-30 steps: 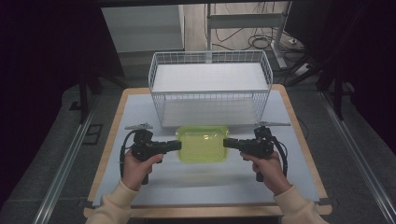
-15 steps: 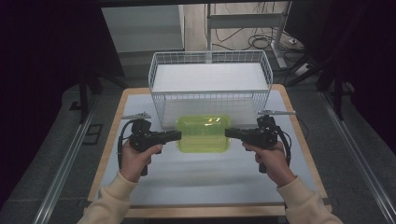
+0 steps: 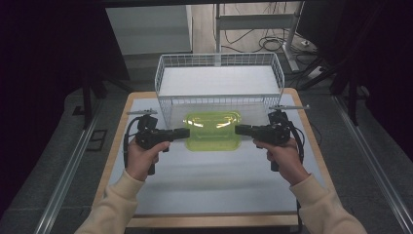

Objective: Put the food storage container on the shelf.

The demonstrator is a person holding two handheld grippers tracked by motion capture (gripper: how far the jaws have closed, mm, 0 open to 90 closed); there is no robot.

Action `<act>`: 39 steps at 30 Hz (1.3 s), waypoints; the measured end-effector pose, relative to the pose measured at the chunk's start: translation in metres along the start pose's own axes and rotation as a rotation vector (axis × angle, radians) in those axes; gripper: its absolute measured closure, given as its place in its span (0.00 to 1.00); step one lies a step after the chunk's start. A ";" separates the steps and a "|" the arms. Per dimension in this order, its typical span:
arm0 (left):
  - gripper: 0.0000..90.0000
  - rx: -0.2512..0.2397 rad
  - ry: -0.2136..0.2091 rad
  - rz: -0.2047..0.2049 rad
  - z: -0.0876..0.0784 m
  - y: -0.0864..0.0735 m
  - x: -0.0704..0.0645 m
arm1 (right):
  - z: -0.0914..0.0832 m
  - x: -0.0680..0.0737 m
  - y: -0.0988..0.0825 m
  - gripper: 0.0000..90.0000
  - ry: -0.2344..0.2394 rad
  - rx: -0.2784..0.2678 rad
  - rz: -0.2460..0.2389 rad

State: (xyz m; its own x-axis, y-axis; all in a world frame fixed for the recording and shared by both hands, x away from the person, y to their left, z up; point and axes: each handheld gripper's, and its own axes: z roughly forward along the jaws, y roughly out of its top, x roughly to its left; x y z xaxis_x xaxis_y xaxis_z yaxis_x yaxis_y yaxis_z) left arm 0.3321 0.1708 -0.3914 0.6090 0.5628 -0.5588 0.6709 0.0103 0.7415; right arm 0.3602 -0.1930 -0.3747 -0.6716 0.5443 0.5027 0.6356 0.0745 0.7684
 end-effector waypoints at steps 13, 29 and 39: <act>0.90 0.000 0.003 0.027 0.003 0.028 -0.002 | -0.004 -0.002 0.023 0.90 -0.020 -0.024 -0.023; 0.90 -0.005 -0.001 0.048 0.003 0.062 0.000 | -0.005 -0.001 0.056 0.90 -0.026 -0.036 -0.034; 0.90 -0.012 0.017 0.061 0.006 0.082 0.001 | -0.003 -0.008 0.075 0.90 -0.033 -0.047 -0.032</act>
State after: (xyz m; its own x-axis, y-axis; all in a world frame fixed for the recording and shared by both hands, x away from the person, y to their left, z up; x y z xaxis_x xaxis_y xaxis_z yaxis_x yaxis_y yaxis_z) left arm 0.3903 0.1668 -0.3331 0.6414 0.5768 -0.5059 0.6275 -0.0152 0.7784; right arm 0.4122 -0.1940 -0.3196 -0.6775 0.5697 0.4652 0.5951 0.0529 0.8019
